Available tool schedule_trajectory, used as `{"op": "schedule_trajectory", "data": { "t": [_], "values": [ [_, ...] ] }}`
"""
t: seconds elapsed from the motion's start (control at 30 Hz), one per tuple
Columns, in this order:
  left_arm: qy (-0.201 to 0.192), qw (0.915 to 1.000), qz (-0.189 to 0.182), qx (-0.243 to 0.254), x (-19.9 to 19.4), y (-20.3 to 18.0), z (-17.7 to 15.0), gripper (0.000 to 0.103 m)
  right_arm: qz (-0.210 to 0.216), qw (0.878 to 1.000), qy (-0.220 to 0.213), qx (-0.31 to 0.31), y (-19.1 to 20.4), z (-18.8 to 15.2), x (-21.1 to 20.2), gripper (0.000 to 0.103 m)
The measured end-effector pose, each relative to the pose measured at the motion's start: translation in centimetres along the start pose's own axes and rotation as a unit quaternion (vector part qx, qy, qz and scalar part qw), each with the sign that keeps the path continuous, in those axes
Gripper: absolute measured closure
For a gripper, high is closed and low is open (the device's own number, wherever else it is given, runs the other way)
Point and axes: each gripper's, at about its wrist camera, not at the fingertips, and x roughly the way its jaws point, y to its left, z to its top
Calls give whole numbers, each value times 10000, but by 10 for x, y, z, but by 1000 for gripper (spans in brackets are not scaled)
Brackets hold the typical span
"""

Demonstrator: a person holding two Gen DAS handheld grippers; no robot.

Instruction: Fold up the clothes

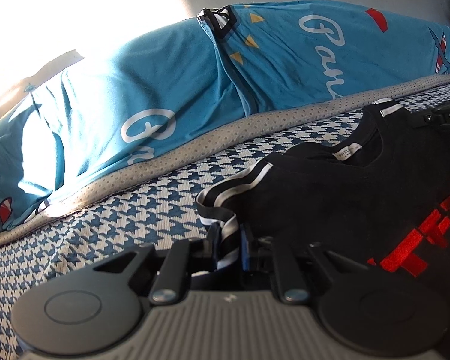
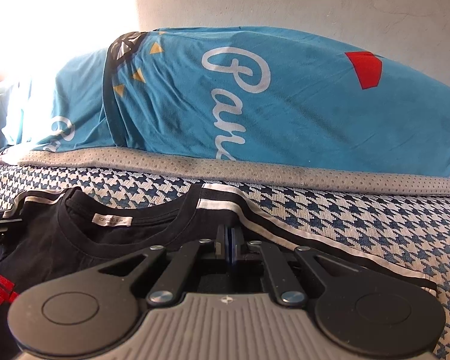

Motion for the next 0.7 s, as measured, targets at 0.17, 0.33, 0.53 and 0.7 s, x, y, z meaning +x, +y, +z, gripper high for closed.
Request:
{"op": "schedule_trajectory", "data": {
  "t": [0.17, 0.33, 0.53, 0.7],
  "values": [
    [-177, 9991, 329, 182, -4, -6, 1, 94, -29, 10000, -46, 3, 0, 2, -2, 99],
    [-586, 9895, 1075, 769, -12, -21, 4, 95, -80, 9998, -188, 89, -1, 6, -6, 99],
    [-787, 9816, 1534, 826, -12, -21, 14, 95, -142, 9986, -456, 246, -2, 20, -11, 100],
    [-692, 9865, 1372, 562, -11, -12, 18, 95, -183, 9973, -682, 196, 5, 30, -16, 100]
  ]
}}
